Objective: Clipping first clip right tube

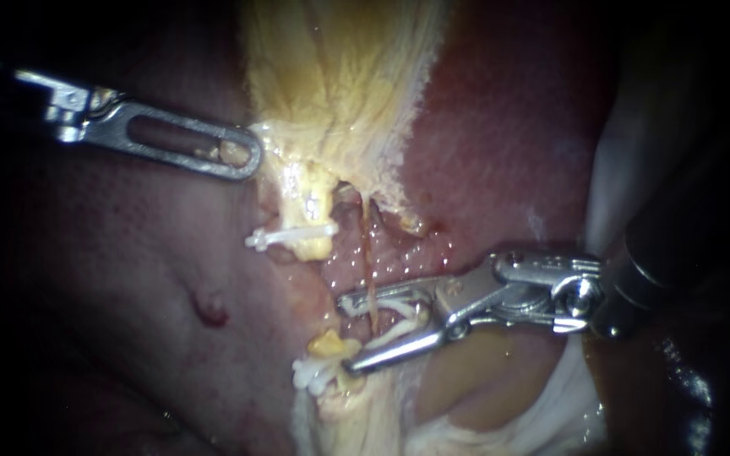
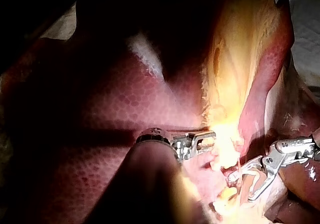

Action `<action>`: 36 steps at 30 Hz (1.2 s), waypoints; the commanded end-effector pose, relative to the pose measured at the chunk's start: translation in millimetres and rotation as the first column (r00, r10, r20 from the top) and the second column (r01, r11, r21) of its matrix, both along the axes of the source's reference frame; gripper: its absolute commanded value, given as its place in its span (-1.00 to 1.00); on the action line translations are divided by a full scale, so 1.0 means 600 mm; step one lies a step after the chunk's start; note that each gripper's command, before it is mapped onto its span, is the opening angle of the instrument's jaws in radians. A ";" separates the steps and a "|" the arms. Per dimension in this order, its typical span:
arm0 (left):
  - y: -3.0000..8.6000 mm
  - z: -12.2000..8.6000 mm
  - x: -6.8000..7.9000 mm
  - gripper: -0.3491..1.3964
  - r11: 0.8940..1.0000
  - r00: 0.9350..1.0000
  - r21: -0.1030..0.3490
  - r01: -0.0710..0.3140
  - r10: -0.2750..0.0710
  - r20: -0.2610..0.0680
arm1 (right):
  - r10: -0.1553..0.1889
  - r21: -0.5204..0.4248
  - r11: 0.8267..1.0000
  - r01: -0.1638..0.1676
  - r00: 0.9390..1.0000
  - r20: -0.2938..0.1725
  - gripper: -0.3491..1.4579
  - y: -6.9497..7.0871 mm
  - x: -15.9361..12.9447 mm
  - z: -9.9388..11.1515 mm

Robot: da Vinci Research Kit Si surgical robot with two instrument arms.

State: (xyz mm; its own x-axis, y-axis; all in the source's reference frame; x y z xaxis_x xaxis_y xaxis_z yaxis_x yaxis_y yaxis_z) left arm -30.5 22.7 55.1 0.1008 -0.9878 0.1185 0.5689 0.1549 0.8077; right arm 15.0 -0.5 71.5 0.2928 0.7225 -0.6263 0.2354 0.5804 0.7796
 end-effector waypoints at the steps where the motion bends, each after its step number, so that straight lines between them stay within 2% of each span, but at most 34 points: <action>1: 0.0000 0.0000 0.0000 -1.00 1.000 1.000 0.000 0.000 0.000 0.000 | -0.002 0.011 1.000 0.002 1.000 -0.007 -0.09 0.0000 0.0000 -0.0005; 10: 0.0001 0.0001 0.0000 -1.00 1.000 1.000 0.000 0.000 0.000 0.000 | -0.035 0.050 0.998 0.038 0.998 -0.061 -0.09 -0.0019 0.0006 -0.0033; 16: 0.0001 0.0002 0.0001 -1.00 1.000 1.000 0.000 -0.001 0.001 0.000 | -0.040 0.062 0.997 0.044 0.997 -0.066 -0.09 -0.0029 0.0006 -0.0046; 36: 0.0001 0.0003 0.0001 -1.00 1.000 1.000 0.000 -0.001 0.001 0.000 | -0.033 0.086 0.996 0.039 0.997 -0.066 -0.14 -0.0019 0.0003 -0.0054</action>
